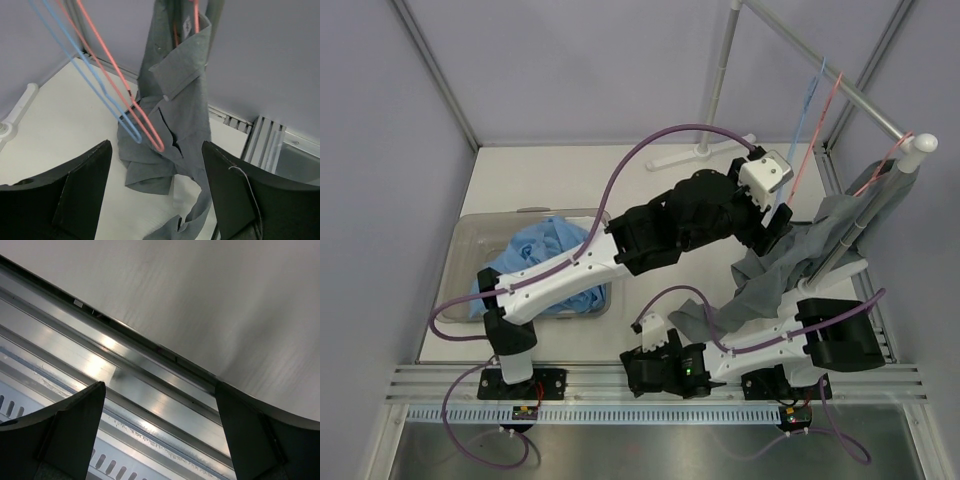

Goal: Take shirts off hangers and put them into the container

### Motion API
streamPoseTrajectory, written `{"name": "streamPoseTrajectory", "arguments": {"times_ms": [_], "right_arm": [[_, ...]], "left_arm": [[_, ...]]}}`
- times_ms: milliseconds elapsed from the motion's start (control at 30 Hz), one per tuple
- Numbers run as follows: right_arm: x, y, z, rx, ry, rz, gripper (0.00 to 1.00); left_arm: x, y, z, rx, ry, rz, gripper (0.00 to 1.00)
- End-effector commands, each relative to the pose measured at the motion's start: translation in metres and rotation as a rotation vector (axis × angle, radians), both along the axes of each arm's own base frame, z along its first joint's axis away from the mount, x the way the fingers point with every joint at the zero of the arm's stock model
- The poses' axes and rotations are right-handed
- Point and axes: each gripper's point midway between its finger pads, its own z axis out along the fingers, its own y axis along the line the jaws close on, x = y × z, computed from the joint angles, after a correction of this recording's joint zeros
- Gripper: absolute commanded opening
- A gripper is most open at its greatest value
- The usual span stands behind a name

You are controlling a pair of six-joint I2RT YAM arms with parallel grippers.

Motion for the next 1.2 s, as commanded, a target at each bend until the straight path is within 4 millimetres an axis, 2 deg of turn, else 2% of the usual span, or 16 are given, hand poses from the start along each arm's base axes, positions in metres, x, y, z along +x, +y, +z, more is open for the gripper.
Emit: {"name": "streamPoseTrajectory", "arguments": {"times_ms": [0,100,167,233,367,500,600,633,700,733,767,800,833,900,1033,1167], "right_arm": [[0.011,-0.01,0.024,0.055,-0.064,-0.105,1.0],[0.024,-0.024,0.041,0.118,-0.112,-0.181,0.99],[0.033,-0.036,0.059,0.159,-0.152,-0.218,0.99],[0.041,-0.047,0.073,0.156,-0.203,-0.219,0.99],[0.045,-0.058,0.122,0.221,-0.244,-0.221,1.0],[0.039,-0.077,0.161,0.261,-0.312,-0.203,0.99],[0.023,-0.078,0.192,0.313,-0.348,-0.141,1.0],[0.008,-0.073,0.207,0.349,-0.35,-0.095,0.99],[0.007,-0.083,0.22,0.314,-0.416,-0.068,0.99],[0.003,-0.08,0.241,0.365,-0.395,-0.088,0.99],[-0.002,-0.081,0.247,0.348,-0.409,-0.073,1.0],[0.012,-0.104,0.253,0.244,-0.487,-0.064,0.99],[0.011,-0.102,0.276,0.312,-0.453,-0.124,1.0],[0.013,-0.102,0.299,0.323,-0.488,-0.082,0.99],[0.035,-0.123,0.355,0.435,-0.532,-0.09,1.0],[0.056,-0.146,0.397,0.472,-0.607,-0.076,0.99]], "left_arm": [[-0.015,-0.028,0.032,-0.095,-0.041,-0.124,0.77],[-0.016,-0.028,0.037,-0.075,-0.039,-0.107,0.77],[-0.006,-0.012,0.051,-0.102,-0.057,-0.013,0.77],[0.0,0.001,0.052,-0.108,-0.061,0.045,0.78],[0.005,0.029,0.076,-0.109,-0.103,0.109,0.82],[0.014,0.047,0.082,-0.058,-0.158,0.169,0.85],[0.023,0.063,0.083,-0.034,-0.181,0.238,0.86],[0.026,0.068,0.084,-0.03,-0.187,0.256,0.86],[0.028,0.079,0.085,-0.026,-0.193,0.279,0.87],[0.033,0.085,0.086,-0.026,-0.19,0.302,0.87],[0.037,0.091,0.084,-0.024,-0.181,0.318,0.87],[0.04,0.095,0.079,-0.028,-0.15,0.335,0.87],[0.046,0.105,0.08,-0.034,-0.137,0.347,0.87],[0.049,0.109,0.066,-0.01,-0.116,0.35,0.87],[0.057,0.124,0.055,0.002,-0.073,0.396,0.87],[0.059,0.135,0.051,0.005,-0.056,0.416,0.88]]}}
